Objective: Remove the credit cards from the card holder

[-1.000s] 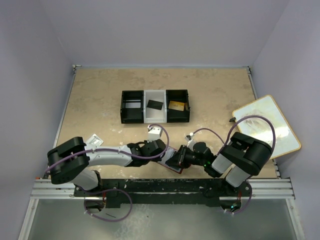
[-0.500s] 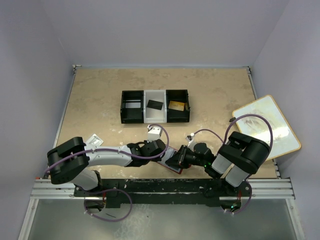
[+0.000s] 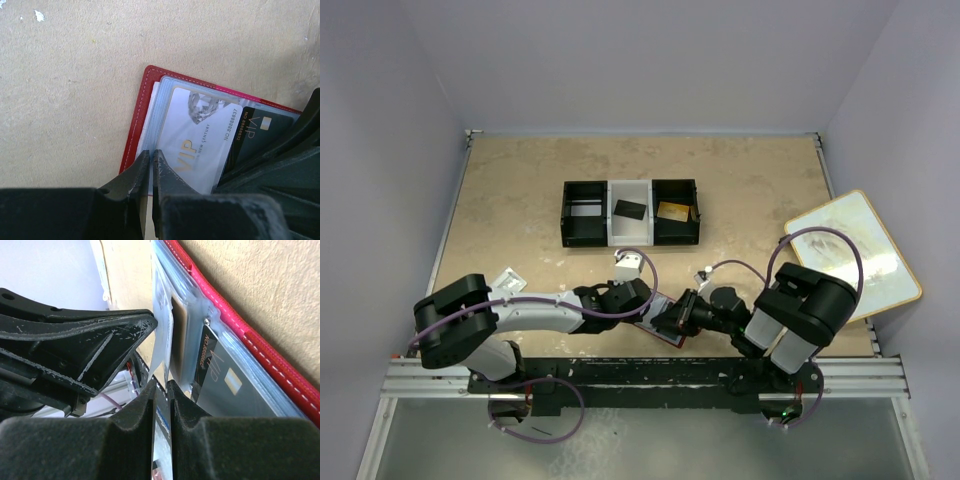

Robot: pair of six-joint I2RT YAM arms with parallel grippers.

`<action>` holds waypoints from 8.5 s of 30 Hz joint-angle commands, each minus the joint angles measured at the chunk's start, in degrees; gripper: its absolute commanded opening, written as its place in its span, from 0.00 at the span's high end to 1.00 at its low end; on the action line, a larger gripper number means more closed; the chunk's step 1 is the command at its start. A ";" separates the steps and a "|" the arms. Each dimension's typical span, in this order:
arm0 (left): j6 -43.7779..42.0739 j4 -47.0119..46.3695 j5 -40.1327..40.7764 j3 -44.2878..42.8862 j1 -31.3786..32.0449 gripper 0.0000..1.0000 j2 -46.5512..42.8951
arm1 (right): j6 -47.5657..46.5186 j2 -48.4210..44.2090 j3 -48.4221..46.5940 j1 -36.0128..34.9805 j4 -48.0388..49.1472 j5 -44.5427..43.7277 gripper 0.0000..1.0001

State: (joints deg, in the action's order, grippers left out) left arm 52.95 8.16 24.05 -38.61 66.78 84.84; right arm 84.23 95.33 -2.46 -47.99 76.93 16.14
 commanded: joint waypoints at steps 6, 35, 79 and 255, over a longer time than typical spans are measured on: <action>0.05 5.03 -2.99 1.82 0.58 0.98 0.40 | 0.86 3.50 -3.15 0.00 6.57 -2.76 0.84; 0.66 7.58 -1.02 1.26 0.71 0.99 0.86 | 2.27 7.26 5.88 1.58 18.11 -2.97 1.00; -1.91 -9.95 -7.75 -9.49 0.19 0.68 3.51 | -33.11 -40.37 -10.91 9.70 -63.00 1.68 0.95; -18.56 31.22 20.10 -12.28 -49.25 0.18 -44.74 | -131.57 41.96 -108.02 -1.14 -76.96 -22.03 0.55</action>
State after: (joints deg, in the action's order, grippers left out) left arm 35.73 41.23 43.77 -50.33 18.00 39.81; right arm -48.60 139.57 -110.24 -49.36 0.64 -7.75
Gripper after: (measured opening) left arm 0.817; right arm 0.445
